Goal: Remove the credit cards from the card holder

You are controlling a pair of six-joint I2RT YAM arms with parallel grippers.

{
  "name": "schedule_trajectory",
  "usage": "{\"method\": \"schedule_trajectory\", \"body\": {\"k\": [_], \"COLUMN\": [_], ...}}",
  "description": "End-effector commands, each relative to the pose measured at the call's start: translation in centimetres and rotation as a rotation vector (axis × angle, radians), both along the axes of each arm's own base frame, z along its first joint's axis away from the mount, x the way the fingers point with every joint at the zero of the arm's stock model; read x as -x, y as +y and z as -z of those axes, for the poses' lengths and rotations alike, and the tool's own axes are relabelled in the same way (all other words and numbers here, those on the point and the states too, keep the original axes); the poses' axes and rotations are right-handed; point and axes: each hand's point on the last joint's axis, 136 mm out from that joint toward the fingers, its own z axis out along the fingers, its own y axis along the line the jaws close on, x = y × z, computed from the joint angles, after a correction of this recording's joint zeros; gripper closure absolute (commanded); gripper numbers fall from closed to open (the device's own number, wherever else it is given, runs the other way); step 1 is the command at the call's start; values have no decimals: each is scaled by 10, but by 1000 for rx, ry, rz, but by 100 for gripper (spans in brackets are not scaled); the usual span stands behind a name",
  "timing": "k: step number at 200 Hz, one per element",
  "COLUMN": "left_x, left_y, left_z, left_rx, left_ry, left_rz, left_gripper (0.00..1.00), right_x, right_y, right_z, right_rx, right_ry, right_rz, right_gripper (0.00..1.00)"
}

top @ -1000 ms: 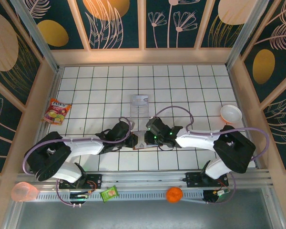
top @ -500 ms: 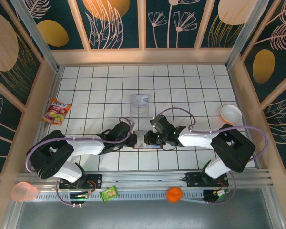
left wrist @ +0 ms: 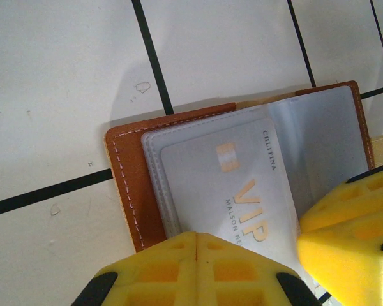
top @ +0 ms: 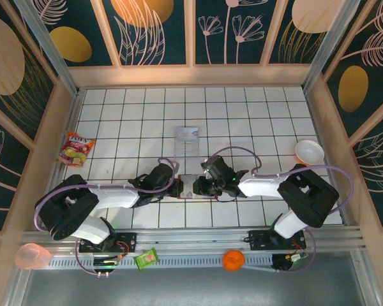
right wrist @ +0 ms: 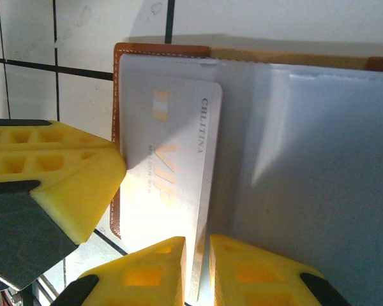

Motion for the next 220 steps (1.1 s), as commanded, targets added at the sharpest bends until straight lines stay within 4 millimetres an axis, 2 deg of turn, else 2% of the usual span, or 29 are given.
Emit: {"method": "schedule_trajectory", "body": {"k": [1,36,85,101,155,220], "left_x": [19,19,19,19,19,22], "left_y": [20,21,20,20,22,19], "left_z": [25,25,27,27,29,33], "left_rx": [-88,-89,-90,-91,-95,-88], "left_ry": [78,78,81,81,86,101], "left_rz": [-4,-5,-4,-4,-10,7], "left_gripper": [95,95,97,97,100,100], "right_x": [1,1,2,3,1,8], "right_y": [-2,-4,-6,-5,-16,-31], "right_z": [6,5,2,3,-3,6], "right_rx": [-4,-5,-29,-38,-53,-22], "right_ry": [17,12,8,10,-6,11], "right_rz": [10,25,35,34,92,119], "right_gripper": [84,93,93,100,100,100]}}
